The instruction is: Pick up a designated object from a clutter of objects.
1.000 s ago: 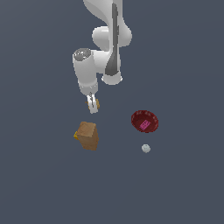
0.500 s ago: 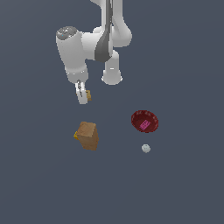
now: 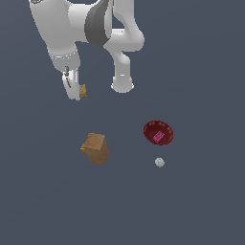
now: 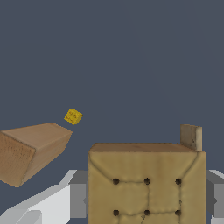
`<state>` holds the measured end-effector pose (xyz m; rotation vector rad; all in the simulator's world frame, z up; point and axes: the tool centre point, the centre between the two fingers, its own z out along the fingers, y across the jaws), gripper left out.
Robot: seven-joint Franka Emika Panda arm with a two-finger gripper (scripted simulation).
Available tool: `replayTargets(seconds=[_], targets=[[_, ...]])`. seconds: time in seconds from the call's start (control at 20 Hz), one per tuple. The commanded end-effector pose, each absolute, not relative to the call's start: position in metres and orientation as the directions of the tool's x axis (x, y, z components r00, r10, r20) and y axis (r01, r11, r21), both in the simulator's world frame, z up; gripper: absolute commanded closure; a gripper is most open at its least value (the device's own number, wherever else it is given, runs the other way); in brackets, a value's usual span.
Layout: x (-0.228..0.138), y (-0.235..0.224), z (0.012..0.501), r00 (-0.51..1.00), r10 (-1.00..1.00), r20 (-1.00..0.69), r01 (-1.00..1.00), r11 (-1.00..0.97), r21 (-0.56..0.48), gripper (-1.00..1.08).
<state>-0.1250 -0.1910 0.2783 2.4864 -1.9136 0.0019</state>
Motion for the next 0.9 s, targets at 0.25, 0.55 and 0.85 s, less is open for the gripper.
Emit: replayTargets(seconds=[0.25,0.55,0.85], targets=[[-0.119,-0.216,0.331,0.259,-0.966,0.001,-0.966,-0.259,0.001,1.08],[-0.115,-0.228,0.354,0.261,-0.965,0.000,-0.965,-0.261,0.000,1.08],[-0.114,-0.231,0.361,0.261,-0.965,0.000,-0.965,-0.261,0.000,1.08]])
